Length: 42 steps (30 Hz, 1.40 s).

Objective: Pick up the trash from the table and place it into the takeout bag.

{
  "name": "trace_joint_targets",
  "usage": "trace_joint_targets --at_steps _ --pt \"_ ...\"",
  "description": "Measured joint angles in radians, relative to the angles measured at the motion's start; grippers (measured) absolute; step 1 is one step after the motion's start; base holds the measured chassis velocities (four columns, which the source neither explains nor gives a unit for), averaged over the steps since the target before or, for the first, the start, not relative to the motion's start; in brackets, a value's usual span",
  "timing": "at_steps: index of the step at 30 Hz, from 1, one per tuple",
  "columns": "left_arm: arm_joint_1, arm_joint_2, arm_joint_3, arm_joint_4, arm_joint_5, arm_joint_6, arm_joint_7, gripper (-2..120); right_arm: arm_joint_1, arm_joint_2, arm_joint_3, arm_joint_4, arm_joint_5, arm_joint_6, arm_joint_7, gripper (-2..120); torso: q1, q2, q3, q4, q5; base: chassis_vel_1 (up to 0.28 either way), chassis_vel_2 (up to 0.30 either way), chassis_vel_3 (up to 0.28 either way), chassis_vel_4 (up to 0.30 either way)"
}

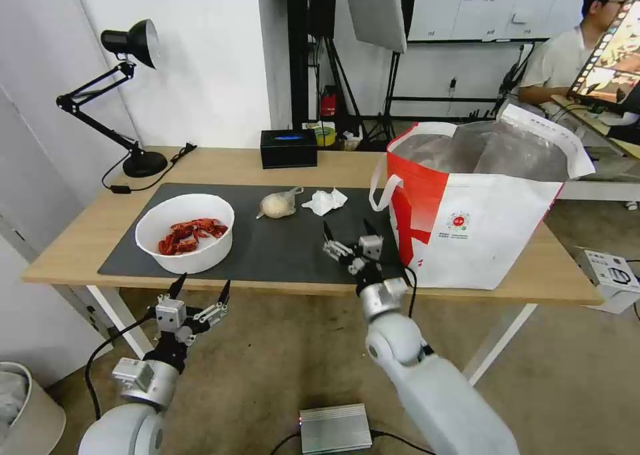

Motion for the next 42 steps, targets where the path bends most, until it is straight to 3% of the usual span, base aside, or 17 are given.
trace_joint_targets --at_steps 12,22,39,42 --pt "-0.012 -0.006 0.004 0.016 -0.005 -0.008 0.004 100 0.209 0.032 -0.089 -0.174 0.065 -0.014 0.033 100 0.000 0.000 0.000 0.0000 0.0001 0.000 0.000 0.000 0.000" --pt "-0.027 -0.024 0.011 0.032 -0.006 -0.012 0.020 100 0.402 0.055 -0.187 -0.335 0.146 -0.089 0.103 100 0.000 0.000 0.000 -0.0001 -0.0001 0.000 0.000 0.000 0.000" --pt "-0.030 -0.032 0.016 0.044 -0.008 -0.028 0.026 100 0.575 0.101 -0.302 -0.427 0.368 -0.440 0.273 100 0.000 0.000 0.000 0.0000 0.0000 0.000 0.000 0.000 0.000" --pt "-0.032 -0.032 0.016 0.045 -0.008 -0.028 0.026 100 0.586 0.111 -0.308 -0.444 0.377 -0.468 0.284 100 0.000 0.000 0.000 0.0001 0.0000 0.000 0.000 0.000 0.000"
